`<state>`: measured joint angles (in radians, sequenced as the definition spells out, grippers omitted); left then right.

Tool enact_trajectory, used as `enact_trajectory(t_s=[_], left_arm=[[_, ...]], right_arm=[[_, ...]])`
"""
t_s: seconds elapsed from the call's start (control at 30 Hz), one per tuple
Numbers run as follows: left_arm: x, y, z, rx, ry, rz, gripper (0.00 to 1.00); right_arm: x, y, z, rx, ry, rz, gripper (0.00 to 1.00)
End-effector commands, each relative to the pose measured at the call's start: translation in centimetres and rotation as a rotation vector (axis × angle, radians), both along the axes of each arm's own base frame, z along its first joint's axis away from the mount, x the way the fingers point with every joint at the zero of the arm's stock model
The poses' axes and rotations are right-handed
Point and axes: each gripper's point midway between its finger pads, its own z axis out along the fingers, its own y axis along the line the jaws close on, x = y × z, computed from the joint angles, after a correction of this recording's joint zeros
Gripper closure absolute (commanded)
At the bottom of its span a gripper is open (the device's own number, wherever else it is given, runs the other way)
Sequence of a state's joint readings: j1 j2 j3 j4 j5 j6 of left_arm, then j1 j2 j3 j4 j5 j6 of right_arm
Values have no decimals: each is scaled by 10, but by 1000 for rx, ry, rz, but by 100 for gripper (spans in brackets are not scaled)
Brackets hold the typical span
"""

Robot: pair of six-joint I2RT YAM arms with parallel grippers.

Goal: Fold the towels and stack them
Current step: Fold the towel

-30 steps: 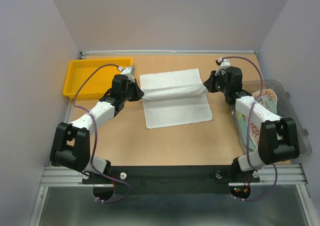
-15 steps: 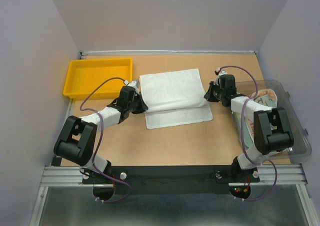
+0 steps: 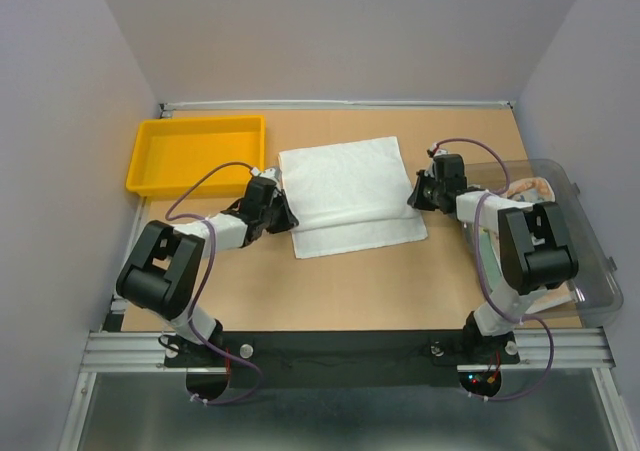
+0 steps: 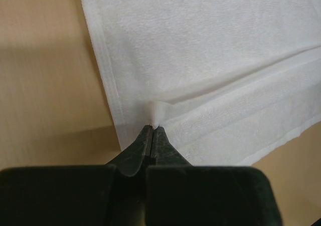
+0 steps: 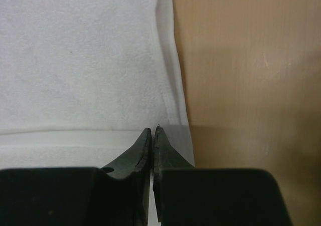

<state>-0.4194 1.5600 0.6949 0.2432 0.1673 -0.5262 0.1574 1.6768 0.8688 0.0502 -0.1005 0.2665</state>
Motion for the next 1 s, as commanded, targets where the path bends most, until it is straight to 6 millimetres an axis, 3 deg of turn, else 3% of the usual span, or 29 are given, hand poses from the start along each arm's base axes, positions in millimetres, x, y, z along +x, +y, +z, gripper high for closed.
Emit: enact_trajectory(t_s=[0.0,0.23,0.43,0.57,0.7,0.83,0.97], left_arm=[[-7,15,-16,54,40,48,100],[12,33,-17,177,51,82,100],[38,43,9,189,7,113,100],[45,37,44,154,-80,89,100],[50,37,79,144,-160,79,100],[52,36,112,122,-234,80,100],[50,37,123,118,-247,78,100]], right_arm=[[20,-23,8,-68,-34,-80,100],[18,-13,13,-9,-29,-62,100],[18,-11,25,8,-55,-67,100],[26,-18,50,-37,-112,-67,100],[38,-20,99,-43,-230,-68,100],[39,-23,125,-65,-276,-65,100],[40,-24,143,-75,-313,-54,99]])
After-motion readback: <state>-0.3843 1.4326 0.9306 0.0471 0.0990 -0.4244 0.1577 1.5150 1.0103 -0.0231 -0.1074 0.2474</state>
